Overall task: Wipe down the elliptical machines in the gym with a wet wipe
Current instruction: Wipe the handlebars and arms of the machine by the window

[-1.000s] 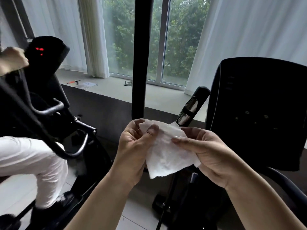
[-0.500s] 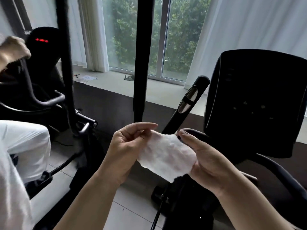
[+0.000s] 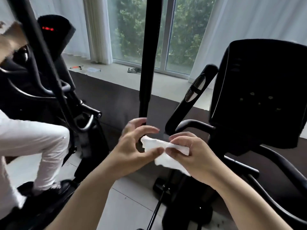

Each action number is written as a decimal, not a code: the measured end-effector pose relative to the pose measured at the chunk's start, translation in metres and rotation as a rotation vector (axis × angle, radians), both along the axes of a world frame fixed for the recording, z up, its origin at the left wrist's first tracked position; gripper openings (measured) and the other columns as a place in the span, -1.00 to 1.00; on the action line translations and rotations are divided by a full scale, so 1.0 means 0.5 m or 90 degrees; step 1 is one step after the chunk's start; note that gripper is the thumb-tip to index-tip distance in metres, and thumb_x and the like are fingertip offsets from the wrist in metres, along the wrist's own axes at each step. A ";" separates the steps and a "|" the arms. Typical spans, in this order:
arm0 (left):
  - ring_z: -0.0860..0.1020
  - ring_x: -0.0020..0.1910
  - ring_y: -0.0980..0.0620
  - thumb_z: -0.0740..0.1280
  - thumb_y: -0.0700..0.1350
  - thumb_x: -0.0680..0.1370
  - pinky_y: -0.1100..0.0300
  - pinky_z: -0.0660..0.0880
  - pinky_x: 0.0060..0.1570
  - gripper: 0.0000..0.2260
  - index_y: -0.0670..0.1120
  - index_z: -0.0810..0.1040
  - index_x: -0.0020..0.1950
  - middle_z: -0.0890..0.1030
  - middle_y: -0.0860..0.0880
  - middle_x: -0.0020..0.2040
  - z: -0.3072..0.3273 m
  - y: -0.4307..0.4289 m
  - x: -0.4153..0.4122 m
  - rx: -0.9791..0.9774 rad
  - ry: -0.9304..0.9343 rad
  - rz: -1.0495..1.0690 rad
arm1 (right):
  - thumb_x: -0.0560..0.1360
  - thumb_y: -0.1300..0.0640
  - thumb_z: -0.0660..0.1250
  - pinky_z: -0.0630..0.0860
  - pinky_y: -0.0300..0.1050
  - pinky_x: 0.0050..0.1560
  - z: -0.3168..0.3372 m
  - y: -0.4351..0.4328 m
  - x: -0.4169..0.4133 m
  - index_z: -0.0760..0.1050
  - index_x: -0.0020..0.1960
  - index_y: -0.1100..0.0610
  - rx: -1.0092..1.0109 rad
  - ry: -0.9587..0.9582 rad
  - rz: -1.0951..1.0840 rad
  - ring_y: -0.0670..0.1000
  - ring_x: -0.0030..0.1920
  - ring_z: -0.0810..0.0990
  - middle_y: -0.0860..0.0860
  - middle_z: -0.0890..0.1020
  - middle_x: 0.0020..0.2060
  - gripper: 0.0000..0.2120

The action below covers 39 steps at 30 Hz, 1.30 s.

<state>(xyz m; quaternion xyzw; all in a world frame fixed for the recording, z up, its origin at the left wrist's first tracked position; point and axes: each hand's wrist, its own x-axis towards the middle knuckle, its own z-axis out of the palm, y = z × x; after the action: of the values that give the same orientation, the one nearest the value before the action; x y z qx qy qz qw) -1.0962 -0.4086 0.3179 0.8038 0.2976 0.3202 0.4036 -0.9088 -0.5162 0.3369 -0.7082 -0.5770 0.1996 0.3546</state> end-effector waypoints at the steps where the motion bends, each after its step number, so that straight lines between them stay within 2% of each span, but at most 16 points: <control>1: 0.39 0.41 0.25 0.55 0.16 0.41 0.25 0.36 0.36 -0.59 0.28 0.60 0.23 0.45 0.24 0.36 -0.006 0.003 0.005 -0.013 0.000 -0.059 | 0.54 -0.05 0.45 0.54 -0.08 0.14 0.007 0.003 -0.002 0.67 -0.03 -0.14 0.000 0.016 0.023 -0.20 0.05 0.59 -0.23 0.63 -0.02 -0.96; 3: 0.60 0.18 0.14 0.53 0.04 0.49 0.03 0.55 0.17 -0.71 0.12 0.65 0.20 0.65 0.12 0.15 -0.014 0.004 0.022 -0.067 -0.002 -0.148 | 0.54 0.01 0.46 0.60 -0.03 0.01 0.018 0.008 -0.003 0.66 -0.08 -0.10 0.006 0.041 0.032 -0.14 -0.11 0.65 -0.12 0.68 -0.16 -0.98; 5: 0.58 -0.17 0.04 0.49 0.01 0.51 -0.11 0.49 -0.17 -0.83 -0.08 0.68 -0.04 0.64 0.01 -0.16 -0.027 0.008 0.042 -0.137 -0.017 -0.143 | 0.52 0.02 0.47 0.62 0.00 0.01 0.013 0.017 0.012 0.66 -0.08 -0.08 0.036 0.036 -0.013 -0.13 -0.13 0.67 -0.11 0.70 -0.20 -0.99; 7: 0.47 -0.31 0.03 0.46 0.04 0.48 0.01 0.38 -0.28 -0.80 -0.09 0.62 -0.19 0.53 -0.02 -0.31 -0.039 0.020 0.058 -0.201 -0.060 -0.070 | 0.53 0.02 0.47 0.63 0.06 0.02 0.000 0.024 0.038 0.65 -0.04 -0.08 0.052 0.045 -0.070 -0.12 -0.16 0.67 -0.12 0.70 -0.19 -0.98; 9: 0.48 -0.34 0.09 0.43 0.07 0.46 0.09 0.42 -0.26 -0.80 -0.03 0.58 -0.21 0.53 0.07 -0.35 -0.037 0.038 0.074 -0.198 -0.128 0.061 | 0.55 0.06 0.46 0.64 0.05 0.06 -0.003 0.030 0.067 0.64 0.00 -0.07 0.068 0.092 -0.117 -0.11 -0.14 0.69 -0.11 0.71 -0.17 -0.95; 13: 0.56 -0.22 0.23 0.42 -0.04 0.60 0.25 0.50 -0.15 -0.92 0.03 0.54 0.03 0.59 0.16 -0.20 -0.017 0.074 0.128 -0.008 -0.198 0.286 | 0.61 0.17 0.37 0.57 -0.25 -0.05 0.017 0.059 0.095 0.58 0.11 -0.02 0.151 0.193 -0.138 -0.18 -0.07 0.67 -0.17 0.70 -0.10 -0.87; 16: 0.62 0.09 0.27 0.37 -0.23 0.63 0.34 0.53 0.14 -0.76 -0.05 0.62 0.29 0.67 0.16 0.11 -0.015 0.076 0.182 0.106 -0.215 0.251 | 0.63 0.14 0.34 0.51 -0.33 -0.04 0.015 0.090 0.098 0.52 0.17 -0.06 0.214 0.198 -0.149 -0.24 -0.04 0.64 -0.28 0.68 -0.10 -0.84; 18: 0.55 0.32 0.23 0.33 -0.38 0.60 0.25 0.44 0.38 -0.58 -0.10 0.55 0.42 0.61 0.08 0.31 -0.037 0.060 0.212 0.108 -0.202 0.175 | 0.63 0.13 0.34 0.49 -0.37 0.00 0.008 0.104 0.098 0.52 0.15 -0.08 0.261 0.205 -0.148 -0.28 -0.02 0.63 -0.35 0.66 -0.08 -0.85; 20: 0.48 0.42 0.16 0.26 -0.46 0.57 0.18 0.38 0.46 -0.50 -0.14 0.49 0.47 0.54 0.01 0.42 -0.082 0.039 0.228 0.151 -0.202 0.150 | 0.62 0.12 0.34 0.52 -0.31 0.06 0.004 0.111 0.099 0.54 0.19 -0.04 0.311 0.224 -0.147 -0.25 0.00 0.65 -0.26 0.68 -0.05 -0.84; 22: 0.48 0.44 0.13 0.24 -0.39 0.60 0.19 0.38 0.45 -0.55 -0.12 0.50 0.47 0.54 0.02 0.42 -0.119 0.031 0.226 0.172 -0.212 0.173 | 0.62 0.08 0.33 0.54 -0.34 0.00 0.001 0.118 0.099 0.51 0.26 0.04 0.357 0.265 -0.115 -0.25 -0.06 0.66 -0.14 0.68 -0.02 -0.77; 24: 0.52 0.37 0.20 0.26 -0.29 0.63 0.26 0.42 0.39 -0.62 -0.03 0.53 0.43 0.59 0.14 0.32 -0.126 0.044 0.221 0.091 -0.206 0.232 | 0.64 0.04 0.29 0.56 -0.32 -0.07 -0.008 0.130 0.101 0.46 0.32 0.09 0.375 0.320 -0.070 -0.17 -0.13 0.67 -0.05 0.68 -0.03 -0.72; 27: 0.53 0.31 0.30 0.26 -0.37 0.63 0.32 0.43 0.36 -0.58 -0.04 0.51 0.44 0.59 0.13 0.32 -0.084 0.067 0.231 0.015 -0.222 0.273 | 0.63 0.09 0.26 0.59 -0.22 -0.09 -0.024 0.154 0.105 0.45 0.33 0.13 0.385 0.375 -0.027 -0.01 -0.17 0.65 -0.02 0.67 -0.07 -0.71; 30: 0.55 0.37 0.08 0.23 -0.41 0.61 0.05 0.47 0.39 -0.55 -0.12 0.50 0.46 0.60 -0.03 0.36 -0.065 0.076 0.254 0.098 -0.236 0.161 | 0.69 0.15 0.19 0.57 -0.25 -0.15 -0.024 0.170 0.116 0.45 0.31 0.24 0.411 0.431 0.001 -0.03 -0.23 0.63 -0.02 0.68 -0.13 -0.75; 33: 0.54 0.39 0.00 0.19 -0.44 0.57 -0.11 0.47 0.40 -0.55 -0.19 0.52 0.43 0.60 -0.06 0.36 -0.114 0.077 0.266 0.094 -0.266 0.171 | 0.66 0.17 0.13 0.60 -0.20 -0.17 -0.023 0.177 0.134 0.42 0.30 0.32 0.420 0.434 0.041 0.01 -0.24 0.66 0.00 0.68 -0.17 -0.70; 37: 0.54 0.38 0.10 0.21 -0.32 0.63 0.09 0.46 0.40 -0.58 0.02 0.50 0.42 0.62 0.05 0.33 -0.169 0.038 0.255 0.034 -0.265 0.263 | 0.64 0.06 0.20 0.60 0.23 -0.16 -0.032 0.180 0.129 0.40 0.33 0.20 0.404 0.414 0.054 0.27 -0.20 0.62 0.13 0.63 -0.10 -0.67; 39: 0.53 0.35 0.20 0.22 -0.29 0.67 0.20 0.46 0.38 -0.60 0.13 0.48 0.39 0.63 0.22 0.26 -0.170 0.031 0.249 -0.023 -0.230 0.260 | 0.61 0.03 0.22 0.55 0.33 -0.14 -0.038 0.177 0.116 0.39 0.33 0.11 0.393 0.415 0.063 0.27 -0.21 0.59 0.05 0.63 -0.12 -0.67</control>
<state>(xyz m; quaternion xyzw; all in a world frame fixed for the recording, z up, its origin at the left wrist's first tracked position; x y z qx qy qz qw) -0.9718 -0.3929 0.2331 0.6493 0.3825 0.5279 0.3918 -0.8508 -0.4275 0.3177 -0.4410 -0.5007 0.2477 0.7024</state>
